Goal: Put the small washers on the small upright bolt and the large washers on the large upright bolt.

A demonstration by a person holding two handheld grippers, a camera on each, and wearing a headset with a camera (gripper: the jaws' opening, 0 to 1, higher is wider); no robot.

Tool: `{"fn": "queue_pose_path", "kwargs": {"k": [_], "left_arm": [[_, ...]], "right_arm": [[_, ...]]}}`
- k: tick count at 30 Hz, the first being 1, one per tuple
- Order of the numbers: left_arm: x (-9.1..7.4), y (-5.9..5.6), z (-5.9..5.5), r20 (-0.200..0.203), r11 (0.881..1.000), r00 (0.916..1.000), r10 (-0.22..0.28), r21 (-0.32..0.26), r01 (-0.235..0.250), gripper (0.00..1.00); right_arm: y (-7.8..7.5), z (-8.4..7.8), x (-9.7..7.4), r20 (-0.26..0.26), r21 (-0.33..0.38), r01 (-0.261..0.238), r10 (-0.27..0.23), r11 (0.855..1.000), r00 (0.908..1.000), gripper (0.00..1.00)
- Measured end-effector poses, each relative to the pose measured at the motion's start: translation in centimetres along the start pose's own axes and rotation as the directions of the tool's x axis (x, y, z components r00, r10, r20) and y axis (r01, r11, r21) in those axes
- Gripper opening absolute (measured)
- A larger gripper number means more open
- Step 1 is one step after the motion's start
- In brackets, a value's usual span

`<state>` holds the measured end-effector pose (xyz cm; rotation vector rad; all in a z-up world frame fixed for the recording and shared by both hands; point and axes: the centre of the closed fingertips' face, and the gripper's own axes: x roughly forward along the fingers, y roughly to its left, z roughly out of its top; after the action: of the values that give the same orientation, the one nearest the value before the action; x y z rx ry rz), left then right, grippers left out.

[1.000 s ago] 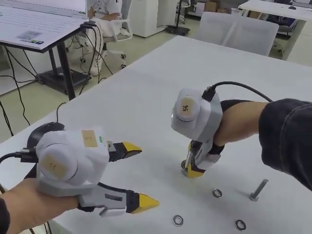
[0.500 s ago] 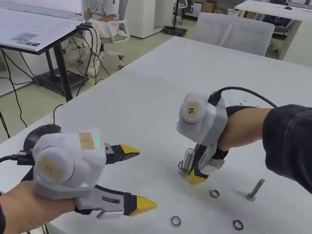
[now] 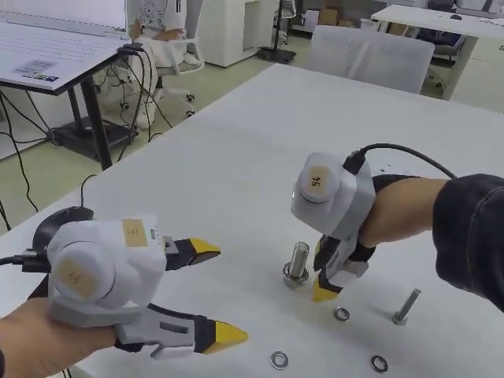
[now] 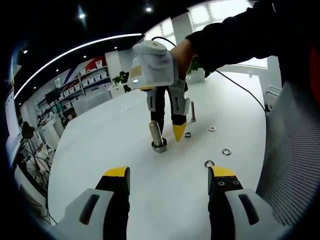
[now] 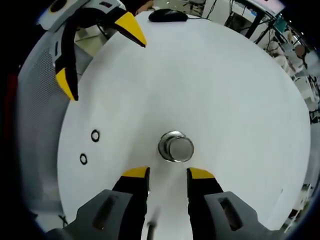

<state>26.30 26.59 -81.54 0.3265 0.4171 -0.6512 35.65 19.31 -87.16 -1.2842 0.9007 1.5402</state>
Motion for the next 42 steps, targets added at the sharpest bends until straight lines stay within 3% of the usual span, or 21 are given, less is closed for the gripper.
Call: {"fn": "queue_pose_path", "kwargs": {"k": [25, 42], "left_arm": [[-0.1, -0.3, 0.2, -0.007, 1.000, 0.9999, -0.011, 0.013, 0.011, 0.62], [-0.2, -0.5, 0.2, -0.007, 1.000, 0.9999, -0.014, 0.017, 0.014, 0.62]], "right_arm": [[2.0, -2.4, -1.2, -0.001, 0.046, 0.015, -0.015, 0.999, 0.9999, 0.31], [3.4, -3.4, -0.3, -0.021, 0.059, -0.001, 0.002, 0.998, 0.9998, 0.27]]}}
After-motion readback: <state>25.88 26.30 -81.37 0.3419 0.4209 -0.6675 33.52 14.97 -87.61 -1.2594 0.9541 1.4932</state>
